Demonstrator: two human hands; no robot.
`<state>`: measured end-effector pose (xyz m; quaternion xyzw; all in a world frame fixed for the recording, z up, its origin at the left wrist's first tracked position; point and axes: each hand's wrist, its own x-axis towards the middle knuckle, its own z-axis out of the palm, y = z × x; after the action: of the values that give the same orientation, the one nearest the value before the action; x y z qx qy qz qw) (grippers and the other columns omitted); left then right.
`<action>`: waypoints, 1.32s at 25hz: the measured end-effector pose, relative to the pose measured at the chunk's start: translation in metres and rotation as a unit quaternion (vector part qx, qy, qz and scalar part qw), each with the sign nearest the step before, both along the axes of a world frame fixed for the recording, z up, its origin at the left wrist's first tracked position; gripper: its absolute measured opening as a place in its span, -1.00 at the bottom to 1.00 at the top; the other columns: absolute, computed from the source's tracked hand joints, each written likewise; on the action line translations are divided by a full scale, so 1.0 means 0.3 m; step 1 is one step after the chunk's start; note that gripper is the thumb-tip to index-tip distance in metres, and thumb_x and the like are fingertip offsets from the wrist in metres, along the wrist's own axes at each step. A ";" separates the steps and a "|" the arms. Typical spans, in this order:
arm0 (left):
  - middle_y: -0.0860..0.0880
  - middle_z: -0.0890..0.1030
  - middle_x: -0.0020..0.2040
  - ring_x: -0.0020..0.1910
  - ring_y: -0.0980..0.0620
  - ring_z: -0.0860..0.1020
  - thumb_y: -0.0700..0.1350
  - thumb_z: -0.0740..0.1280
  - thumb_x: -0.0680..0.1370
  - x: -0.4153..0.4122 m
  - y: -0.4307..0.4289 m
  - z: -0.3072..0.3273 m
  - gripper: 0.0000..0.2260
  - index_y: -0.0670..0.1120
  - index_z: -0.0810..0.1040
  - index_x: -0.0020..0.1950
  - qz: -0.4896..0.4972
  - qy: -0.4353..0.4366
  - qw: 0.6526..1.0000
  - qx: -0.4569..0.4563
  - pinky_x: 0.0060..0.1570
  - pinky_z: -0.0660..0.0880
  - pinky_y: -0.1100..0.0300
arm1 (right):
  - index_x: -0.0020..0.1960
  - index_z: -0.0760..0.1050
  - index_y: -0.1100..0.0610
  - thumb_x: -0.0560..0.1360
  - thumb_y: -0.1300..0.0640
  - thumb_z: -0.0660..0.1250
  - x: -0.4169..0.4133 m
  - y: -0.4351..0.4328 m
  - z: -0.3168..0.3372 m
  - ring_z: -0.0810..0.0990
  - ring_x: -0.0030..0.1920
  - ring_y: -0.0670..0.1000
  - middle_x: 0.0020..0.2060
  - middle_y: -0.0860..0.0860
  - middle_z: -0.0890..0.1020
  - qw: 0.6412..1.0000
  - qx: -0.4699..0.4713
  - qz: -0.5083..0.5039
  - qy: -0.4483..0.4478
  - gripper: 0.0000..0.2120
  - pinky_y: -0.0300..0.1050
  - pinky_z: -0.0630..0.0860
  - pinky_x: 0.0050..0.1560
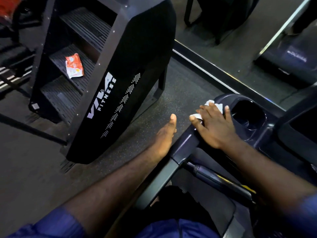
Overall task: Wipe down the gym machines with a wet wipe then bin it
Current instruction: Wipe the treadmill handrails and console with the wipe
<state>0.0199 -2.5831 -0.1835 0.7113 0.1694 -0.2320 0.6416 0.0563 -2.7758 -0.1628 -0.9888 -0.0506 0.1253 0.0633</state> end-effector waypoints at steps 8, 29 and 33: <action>-0.08 0.51 0.50 0.48 -0.05 0.45 0.64 -0.11 0.45 0.085 -0.122 0.045 -0.04 0.02 0.46 0.54 -0.084 -0.040 0.995 0.041 0.54 0.30 -0.11 | 0.71 -0.15 0.01 0.45 -0.54 -0.47 0.035 -0.056 0.029 -0.31 0.64 -0.10 0.69 -0.07 -0.16 0.999 -0.013 -0.014 0.033 0.00 0.18 -0.48 0.55; -0.12 0.53 0.22 0.17 -0.20 0.51 -0.08 -0.01 0.72 0.020 -0.174 0.023 -0.68 -0.12 0.48 0.29 -0.039 -0.115 0.967 0.223 0.09 0.41 -0.04 | 0.67 -0.12 0.29 0.55 -0.48 -0.35 0.015 -0.067 -0.029 -0.11 0.68 0.18 0.67 0.26 -0.08 0.997 -0.049 -0.054 -0.037 0.01 0.12 -0.15 0.66; -0.01 0.53 -0.06 -0.07 -0.11 0.53 -0.04 0.06 0.74 0.013 -0.184 0.077 -0.75 -0.03 0.52 0.11 -0.043 -0.115 0.965 0.231 0.01 0.48 -0.10 | 0.66 -0.09 0.34 0.49 -0.54 -0.39 0.244 -0.184 0.051 -0.02 0.67 0.24 0.65 0.31 0.00 0.978 -0.053 -0.197 0.046 0.12 0.17 -0.09 0.66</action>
<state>0.0239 -2.6382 -0.1605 0.8687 0.1124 -0.1303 0.4645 0.1294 -2.8309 -0.1475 -0.9745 0.1548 0.1585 0.0361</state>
